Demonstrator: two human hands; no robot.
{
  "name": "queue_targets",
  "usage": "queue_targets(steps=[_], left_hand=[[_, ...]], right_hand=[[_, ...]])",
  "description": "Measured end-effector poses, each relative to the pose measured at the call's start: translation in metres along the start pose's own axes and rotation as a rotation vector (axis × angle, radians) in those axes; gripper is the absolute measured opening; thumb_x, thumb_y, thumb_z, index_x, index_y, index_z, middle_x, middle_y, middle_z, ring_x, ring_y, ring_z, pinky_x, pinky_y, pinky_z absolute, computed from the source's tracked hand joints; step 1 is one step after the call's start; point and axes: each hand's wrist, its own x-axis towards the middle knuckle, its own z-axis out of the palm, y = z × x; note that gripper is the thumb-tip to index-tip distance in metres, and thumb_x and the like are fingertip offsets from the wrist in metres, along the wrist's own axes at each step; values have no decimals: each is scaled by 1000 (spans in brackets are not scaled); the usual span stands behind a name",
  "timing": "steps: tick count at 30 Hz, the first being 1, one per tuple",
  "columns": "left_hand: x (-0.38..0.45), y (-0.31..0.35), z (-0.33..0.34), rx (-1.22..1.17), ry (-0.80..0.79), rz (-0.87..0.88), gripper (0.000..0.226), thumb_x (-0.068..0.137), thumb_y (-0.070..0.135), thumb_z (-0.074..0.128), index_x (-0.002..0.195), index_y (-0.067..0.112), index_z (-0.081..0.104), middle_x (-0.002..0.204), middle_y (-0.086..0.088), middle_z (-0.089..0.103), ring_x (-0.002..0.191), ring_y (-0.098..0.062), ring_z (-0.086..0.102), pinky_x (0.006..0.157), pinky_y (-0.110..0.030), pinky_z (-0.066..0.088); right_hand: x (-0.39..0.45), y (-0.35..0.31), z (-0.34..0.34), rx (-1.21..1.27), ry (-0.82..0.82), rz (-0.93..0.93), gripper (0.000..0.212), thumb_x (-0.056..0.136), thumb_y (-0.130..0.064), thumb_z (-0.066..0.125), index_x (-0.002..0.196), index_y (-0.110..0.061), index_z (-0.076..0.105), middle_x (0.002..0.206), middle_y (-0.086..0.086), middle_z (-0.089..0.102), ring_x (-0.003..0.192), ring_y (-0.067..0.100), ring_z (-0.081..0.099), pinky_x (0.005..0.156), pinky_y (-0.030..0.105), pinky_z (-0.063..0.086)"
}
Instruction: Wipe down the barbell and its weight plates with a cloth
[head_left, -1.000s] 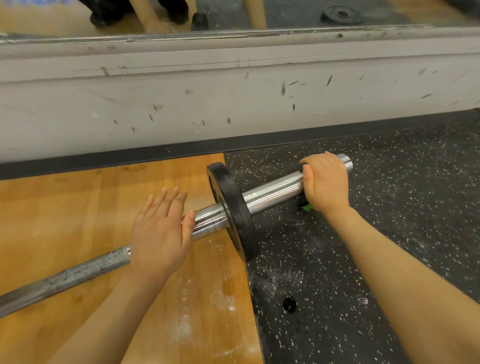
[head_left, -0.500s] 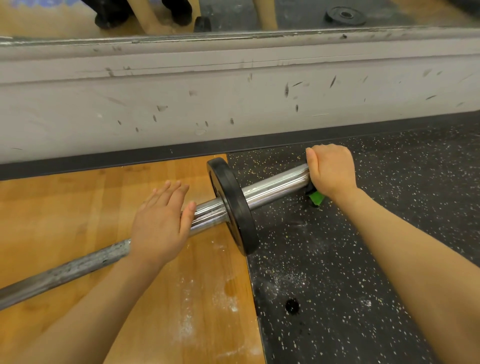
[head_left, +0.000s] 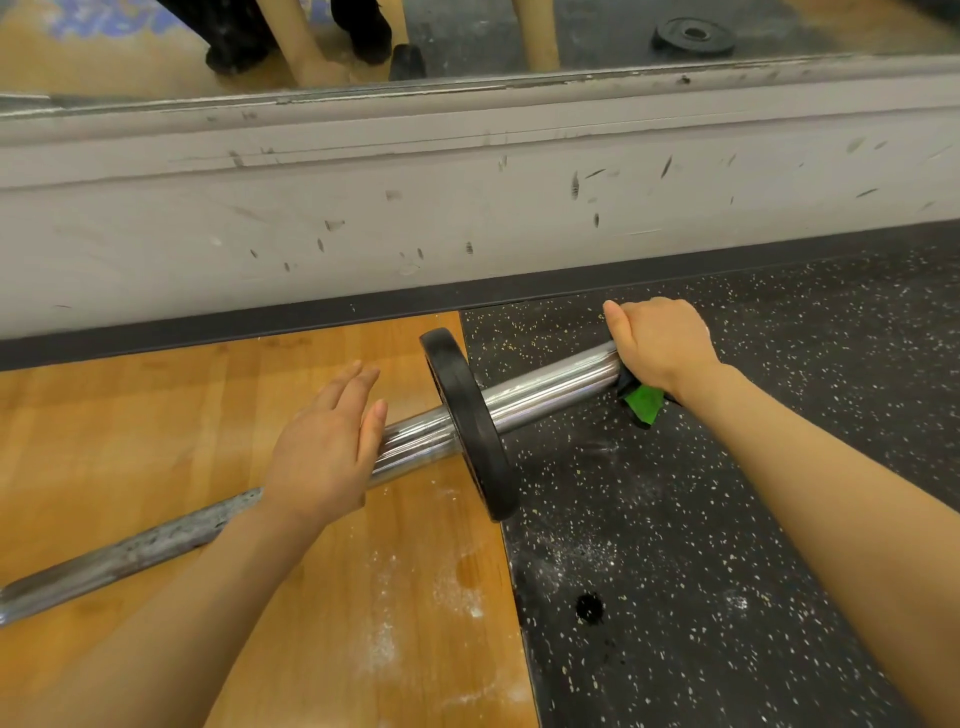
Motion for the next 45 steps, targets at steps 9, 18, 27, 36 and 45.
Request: queue_targets(steps=[9, 18, 27, 36, 45], left_hand=[[-29, 20, -3, 19, -49, 64, 63, 100, 48, 15, 147, 13, 39, 153, -7, 38, 142, -23, 31, 114, -36, 26], [-21, 18, -3, 112, -35, 60, 73, 95, 52, 8, 146, 12, 41, 150, -10, 42, 141, -25, 33, 118, -37, 19], [-16, 12, 2, 94, -2, 49, 76, 94, 55, 4, 145, 14, 42, 149, -7, 43, 141, -23, 33, 118, -38, 18], [-1, 10, 2, 73, 21, 11, 68, 96, 51, 9, 145, 16, 42, 148, -6, 45, 140, -22, 35, 117, -38, 20], [14, 6, -2, 29, 38, -25, 68, 96, 50, 10, 145, 17, 41, 151, -4, 41, 144, -19, 28, 118, -35, 14]], right_hand=[[-58, 1, -11, 120, 139, 45, 60, 95, -43, 9, 58, -13, 45, 53, 1, 44, 53, 27, 42, 60, 38, 36], [-108, -23, 23, 277, 245, -62, 55, 100, -34, 33, 143, 0, 39, 152, 16, 36, 146, 32, 20, 121, 47, 12], [-95, -7, 41, 258, 314, 52, 54, 100, -41, 30, 146, -12, 33, 155, 9, 31, 149, 25, 14, 121, 41, 1], [-80, -33, 43, 417, 403, 162, 60, 97, -46, 32, 143, -6, 35, 154, 11, 31, 150, 26, 6, 121, 47, 2], [-63, -62, 49, 428, 465, -37, 56, 102, -40, 15, 134, -11, 51, 137, 6, 53, 140, 23, 35, 119, 47, 12]])
